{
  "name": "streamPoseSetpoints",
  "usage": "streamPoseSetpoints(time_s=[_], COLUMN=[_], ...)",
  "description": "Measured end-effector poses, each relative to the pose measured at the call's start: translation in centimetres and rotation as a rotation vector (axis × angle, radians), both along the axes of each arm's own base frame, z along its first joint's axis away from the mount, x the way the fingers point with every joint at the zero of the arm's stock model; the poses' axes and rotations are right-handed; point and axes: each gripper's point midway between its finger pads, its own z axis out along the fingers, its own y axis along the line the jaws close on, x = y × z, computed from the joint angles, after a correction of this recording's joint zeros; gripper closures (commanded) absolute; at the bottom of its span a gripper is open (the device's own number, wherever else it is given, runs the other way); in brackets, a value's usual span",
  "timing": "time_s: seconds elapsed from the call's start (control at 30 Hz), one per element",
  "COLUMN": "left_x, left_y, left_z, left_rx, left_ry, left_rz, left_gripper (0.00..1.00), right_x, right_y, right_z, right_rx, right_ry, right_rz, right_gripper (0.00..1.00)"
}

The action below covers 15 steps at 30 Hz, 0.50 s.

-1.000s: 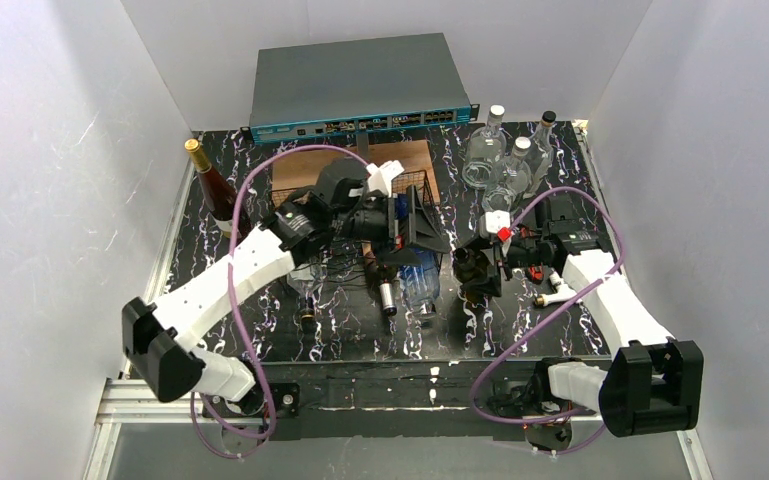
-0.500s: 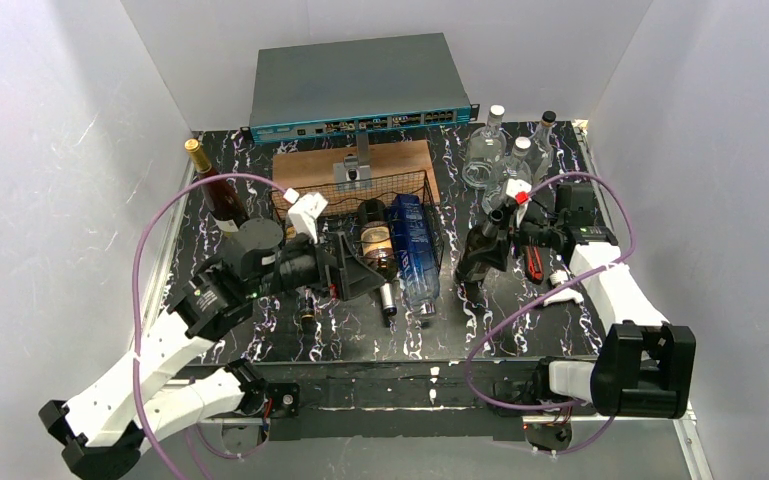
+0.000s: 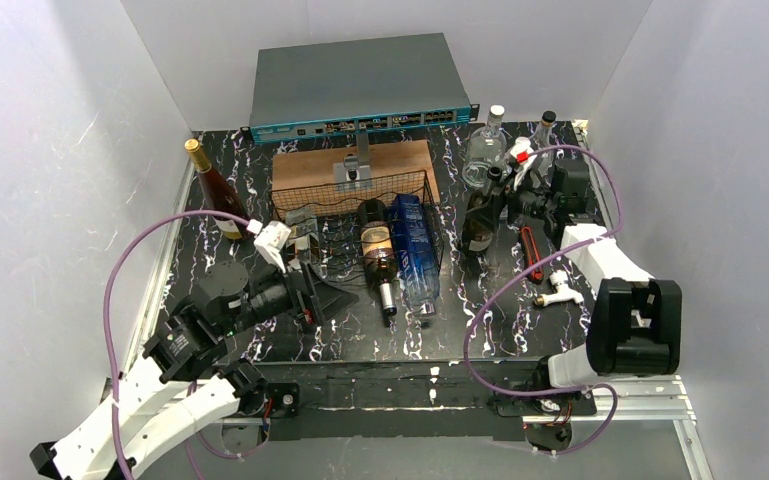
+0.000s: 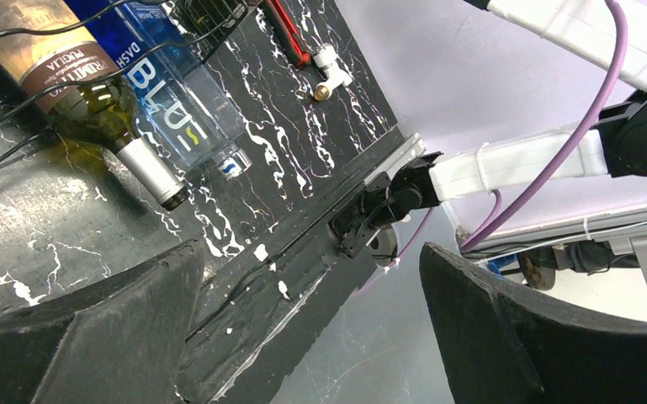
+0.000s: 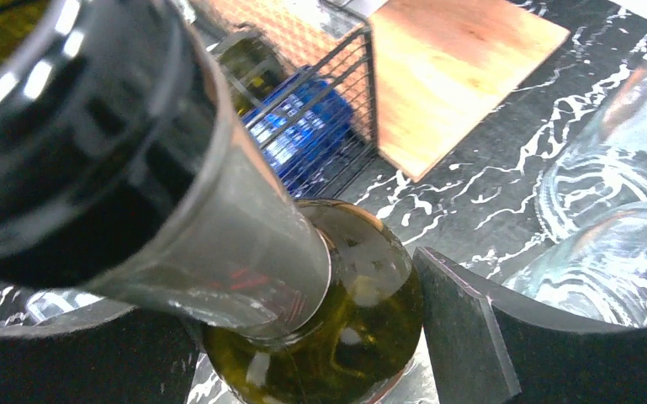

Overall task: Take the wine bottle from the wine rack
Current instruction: Move the wine bottle to the center of the board.

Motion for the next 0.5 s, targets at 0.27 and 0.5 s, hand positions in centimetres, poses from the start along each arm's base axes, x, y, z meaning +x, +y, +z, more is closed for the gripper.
streamPoseSetpoints(time_s=[0.27, 0.5], left_x=[-0.3, -0.6], left_y=[0.9, 1.8], left_z=[-2.2, -2.1], left_rx=[-0.045, -0.1], left_ry=[0.02, 0.01], left_rz=[0.046, 0.084], left_gripper=[0.02, 0.02], right_x=[3.8, 6.4], right_y=[0.7, 2.2], right_z=[0.1, 0.2], right_rx=[0.038, 0.055], right_ry=[0.016, 0.013], right_rz=[-0.138, -0.196], right_gripper=[0.43, 0.35])
